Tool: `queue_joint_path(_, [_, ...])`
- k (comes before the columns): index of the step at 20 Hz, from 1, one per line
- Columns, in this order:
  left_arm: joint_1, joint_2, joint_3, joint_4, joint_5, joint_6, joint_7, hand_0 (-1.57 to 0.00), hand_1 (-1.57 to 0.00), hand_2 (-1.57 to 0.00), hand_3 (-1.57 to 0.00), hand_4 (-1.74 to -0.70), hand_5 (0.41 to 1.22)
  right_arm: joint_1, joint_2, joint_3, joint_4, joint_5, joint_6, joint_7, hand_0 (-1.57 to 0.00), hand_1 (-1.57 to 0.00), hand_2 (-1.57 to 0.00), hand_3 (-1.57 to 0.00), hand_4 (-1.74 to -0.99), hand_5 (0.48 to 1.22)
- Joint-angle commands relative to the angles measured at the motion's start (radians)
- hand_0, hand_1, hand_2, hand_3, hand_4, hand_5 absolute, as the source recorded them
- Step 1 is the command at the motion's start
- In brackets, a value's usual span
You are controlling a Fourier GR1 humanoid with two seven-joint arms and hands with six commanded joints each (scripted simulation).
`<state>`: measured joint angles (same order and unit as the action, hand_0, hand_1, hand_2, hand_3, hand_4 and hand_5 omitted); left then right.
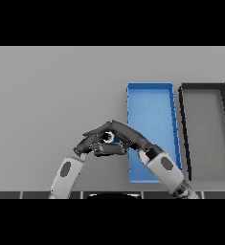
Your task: Pick up the blue pipe and place it into the blue bin.
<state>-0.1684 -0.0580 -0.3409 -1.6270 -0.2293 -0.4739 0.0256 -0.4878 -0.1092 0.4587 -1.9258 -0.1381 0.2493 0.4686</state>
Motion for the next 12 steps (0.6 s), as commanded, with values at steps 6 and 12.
queue_joint_path(6, [0.024,-0.023,-0.004,-0.011,0.022,0.001,0.053,-0.08,-0.07,-0.07,-0.06,-0.97,0.567,0.015,0.019,0.013,0.0,0.016,-0.014,-0.022,-1.57,-1.57,-1.57,-1.57,-1.741,1.22])
queue_joint_path(12, [0.01,-0.015,0.005,0.016,0.0,0.012,0.065,-0.02,-0.02,-0.02,-0.02,-0.92,0.474,-0.047,0.067,-0.067,-0.004,-0.118,-0.059,0.04,-1.57,-1.57,-1.57,-1.57,-1.741,1.221])
